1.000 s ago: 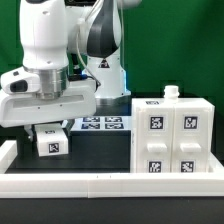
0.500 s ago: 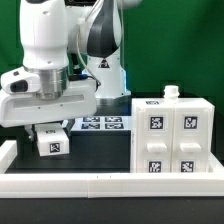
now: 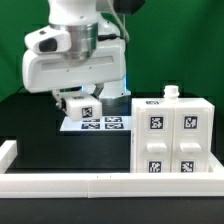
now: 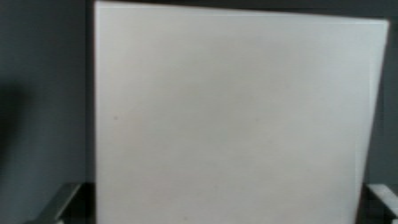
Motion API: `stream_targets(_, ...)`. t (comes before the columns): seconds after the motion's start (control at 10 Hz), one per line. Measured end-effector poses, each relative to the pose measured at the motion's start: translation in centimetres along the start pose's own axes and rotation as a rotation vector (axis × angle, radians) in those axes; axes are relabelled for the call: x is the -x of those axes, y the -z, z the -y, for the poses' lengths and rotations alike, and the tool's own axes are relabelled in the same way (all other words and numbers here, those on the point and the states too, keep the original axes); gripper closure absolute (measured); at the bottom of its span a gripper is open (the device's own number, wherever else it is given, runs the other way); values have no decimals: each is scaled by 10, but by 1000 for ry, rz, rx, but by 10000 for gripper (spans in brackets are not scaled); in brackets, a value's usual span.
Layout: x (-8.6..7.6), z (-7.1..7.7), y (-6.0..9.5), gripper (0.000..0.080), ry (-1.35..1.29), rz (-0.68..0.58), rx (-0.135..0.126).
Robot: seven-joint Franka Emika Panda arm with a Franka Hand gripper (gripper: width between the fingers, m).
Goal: Assemble cabinet
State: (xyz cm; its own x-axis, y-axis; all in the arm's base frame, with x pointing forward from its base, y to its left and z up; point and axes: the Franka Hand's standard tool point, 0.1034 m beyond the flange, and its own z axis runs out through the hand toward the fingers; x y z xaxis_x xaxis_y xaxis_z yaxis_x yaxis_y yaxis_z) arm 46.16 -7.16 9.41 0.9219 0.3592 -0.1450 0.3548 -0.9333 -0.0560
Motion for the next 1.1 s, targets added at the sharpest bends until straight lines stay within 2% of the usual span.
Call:
stream_targets(0.3,-29,41,37,236,-38,-42,16)
stream_targets(0.6,-61,71,63,236,-86,-53,21)
stream_targets(0.8,-81,79,77,236,-111,-52,24)
stream_targets(1.1,-79,78,74,236,-110,-50,23)
